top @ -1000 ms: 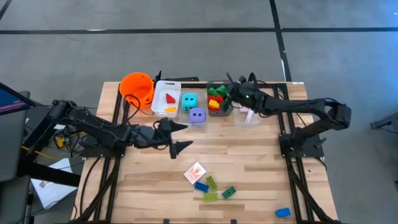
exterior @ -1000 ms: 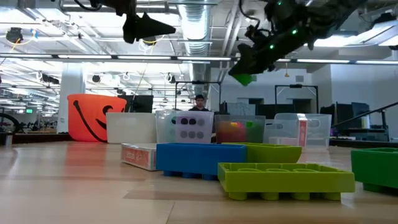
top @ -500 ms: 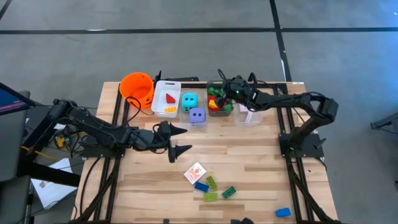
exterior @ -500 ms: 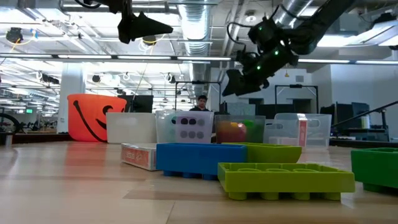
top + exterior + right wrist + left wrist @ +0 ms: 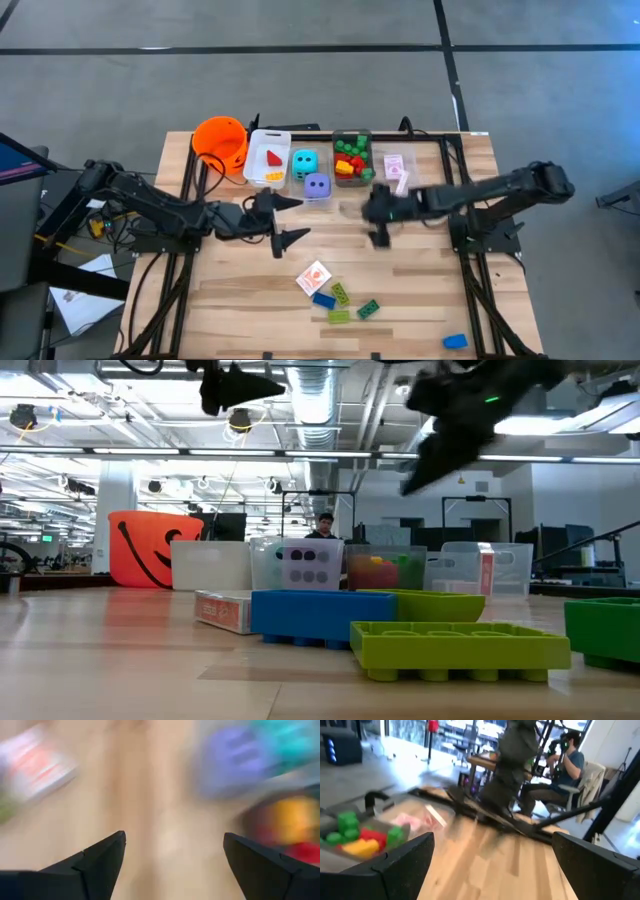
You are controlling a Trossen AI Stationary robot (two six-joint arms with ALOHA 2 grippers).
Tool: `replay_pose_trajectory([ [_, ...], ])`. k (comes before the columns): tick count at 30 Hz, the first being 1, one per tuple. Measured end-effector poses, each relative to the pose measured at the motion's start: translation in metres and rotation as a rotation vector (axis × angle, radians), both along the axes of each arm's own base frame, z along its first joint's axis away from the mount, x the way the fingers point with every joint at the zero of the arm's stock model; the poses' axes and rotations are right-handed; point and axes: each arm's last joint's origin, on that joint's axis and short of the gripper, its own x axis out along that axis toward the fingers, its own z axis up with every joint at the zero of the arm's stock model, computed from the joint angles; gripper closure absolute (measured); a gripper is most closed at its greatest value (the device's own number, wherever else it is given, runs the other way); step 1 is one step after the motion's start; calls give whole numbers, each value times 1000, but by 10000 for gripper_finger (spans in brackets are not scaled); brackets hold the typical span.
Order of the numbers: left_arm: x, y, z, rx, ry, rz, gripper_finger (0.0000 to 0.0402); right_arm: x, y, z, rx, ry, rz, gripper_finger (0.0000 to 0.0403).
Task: Pick & Place Toys
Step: Put the small green game piece into the white bin
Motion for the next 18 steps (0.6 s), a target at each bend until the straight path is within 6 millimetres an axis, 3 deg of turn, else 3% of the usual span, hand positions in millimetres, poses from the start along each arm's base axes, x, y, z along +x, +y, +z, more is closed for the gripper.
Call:
replay_pose_trajectory([
  [5,2,10,6,34,-48,37,5,-13,57,-13,136,123,111,72],
  [10,5,20,9,47,-71,51,5,-15,104,-29,166,127,220,72],
  [18,6,25,8,47,-69,24,5,-8,143,-51,146,127,346,72],
])
